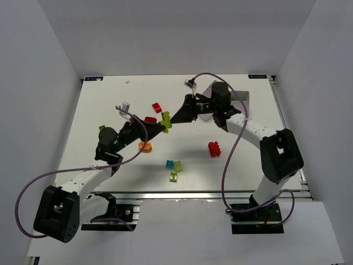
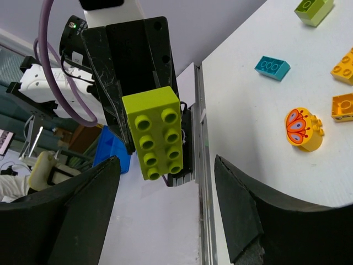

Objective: Sort the legos into containers by color

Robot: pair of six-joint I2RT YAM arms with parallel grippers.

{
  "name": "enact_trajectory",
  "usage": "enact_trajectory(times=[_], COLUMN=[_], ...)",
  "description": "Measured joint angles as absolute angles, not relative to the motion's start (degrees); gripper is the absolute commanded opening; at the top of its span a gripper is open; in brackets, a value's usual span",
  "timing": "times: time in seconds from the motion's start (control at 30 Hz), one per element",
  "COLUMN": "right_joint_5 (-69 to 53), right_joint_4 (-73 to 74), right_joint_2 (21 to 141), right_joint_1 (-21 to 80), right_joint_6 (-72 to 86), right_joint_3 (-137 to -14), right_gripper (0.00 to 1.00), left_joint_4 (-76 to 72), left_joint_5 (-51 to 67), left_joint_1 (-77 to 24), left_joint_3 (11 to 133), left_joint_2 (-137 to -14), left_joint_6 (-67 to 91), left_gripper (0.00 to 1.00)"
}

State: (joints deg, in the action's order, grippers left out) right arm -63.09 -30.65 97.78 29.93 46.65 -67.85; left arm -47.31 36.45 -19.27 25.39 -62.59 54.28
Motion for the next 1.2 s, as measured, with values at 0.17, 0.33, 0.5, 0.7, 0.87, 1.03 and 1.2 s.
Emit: enact_trajectory(times=[0.17,0.33,0.5,0.7,0.87,1.03,1.2], right_joint_5=[-63.7,-64.8,-65.1,-65.4,-66.0,-66.6,-68.2], right_joint_4=[-33.4,-36.2,-38.6,-40.3,-42.5,-43.6,-46.7], right_joint_2=[98.7,99.4,100.2,100.9,101.0,101.0,101.0], right_joint_1=[30.8,31.4,32.0,31.9,31.8,31.2,29.5], right_joint_6=[48.9,50.7,52.3,53.3,54.1,54.7,56.7], right_joint_3=[-68.6,-69.9,-70.5,-70.5,-70.5,-70.5,-70.5], right_gripper=[0.70,0.64,0.57,0.28,0.00,0.00,0.00], left_joint_4=[-47.8,-48.1,-48.2,-49.1,-49.5,-49.3,-48.4], left_joint_5=[36.5,36.5,36.4,36.6,36.6,36.3,35.9], left_joint_1=[-19.4,-19.4,-19.4,-19.5,-19.6,-19.7,-20.0], left_joint_3=[25.4,25.4,25.4,25.4,25.4,25.4,25.3], left_joint_2=[-62.6,-62.6,-62.6,-62.5,-62.3,-61.7,-60.2], left_joint_6=[54.5,54.5,54.7,55.4,55.5,55.0,54.5], left_gripper=[0.00,0.00,0.00,0.00,0.00,0.00,0.00])
